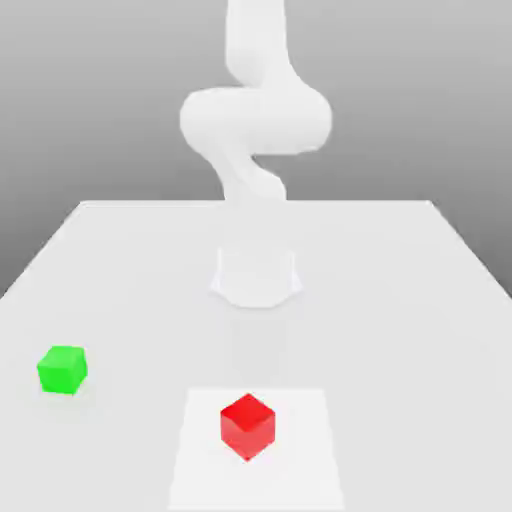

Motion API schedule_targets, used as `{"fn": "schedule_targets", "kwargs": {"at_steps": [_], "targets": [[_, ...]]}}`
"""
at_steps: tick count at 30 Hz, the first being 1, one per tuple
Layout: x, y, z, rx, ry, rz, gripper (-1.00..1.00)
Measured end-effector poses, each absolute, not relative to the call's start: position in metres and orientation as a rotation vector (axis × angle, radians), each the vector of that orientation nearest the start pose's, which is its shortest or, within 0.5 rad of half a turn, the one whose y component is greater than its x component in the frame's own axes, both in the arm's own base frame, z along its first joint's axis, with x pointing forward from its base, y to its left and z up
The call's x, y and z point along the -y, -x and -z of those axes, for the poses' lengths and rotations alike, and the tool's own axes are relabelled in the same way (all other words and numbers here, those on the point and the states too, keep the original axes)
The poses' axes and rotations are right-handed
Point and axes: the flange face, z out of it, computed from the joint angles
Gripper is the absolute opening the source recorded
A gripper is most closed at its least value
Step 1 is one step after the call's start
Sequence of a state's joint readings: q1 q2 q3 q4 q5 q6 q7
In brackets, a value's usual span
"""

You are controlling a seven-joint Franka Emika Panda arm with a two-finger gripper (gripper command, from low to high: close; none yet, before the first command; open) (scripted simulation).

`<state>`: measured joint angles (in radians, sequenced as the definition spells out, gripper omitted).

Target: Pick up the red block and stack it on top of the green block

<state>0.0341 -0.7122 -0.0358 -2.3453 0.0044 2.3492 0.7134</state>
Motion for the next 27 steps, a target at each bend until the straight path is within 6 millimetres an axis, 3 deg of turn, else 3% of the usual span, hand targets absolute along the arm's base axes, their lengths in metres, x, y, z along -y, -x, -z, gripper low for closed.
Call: {"fn": "schedule_targets", "kwargs": {"at_steps": [5, 10, 14, 19, 21, 26, 27], "targets": [[0.008, -0.434, -0.545, -0.761, 2.745, 0.723, 0.00], [0.006, -0.453, -0.430, -0.551, 2.910, 0.506, 0.00], [0.005, -0.447, -0.340, -0.369, 3.018, 0.323, 0.00], [0.008, -0.415, -0.239, -0.123, 3.119, 0.082, 0.00], [0.010, -0.405, -0.210, -0.059, 3.137, 0.022, 0.00], [0.010, -0.401, -0.156, -0.038, 3.142, 0.003, 0.00], [0.010, -0.400, -0.148, -0.038, 3.142, 0.001, -1.00]]}}
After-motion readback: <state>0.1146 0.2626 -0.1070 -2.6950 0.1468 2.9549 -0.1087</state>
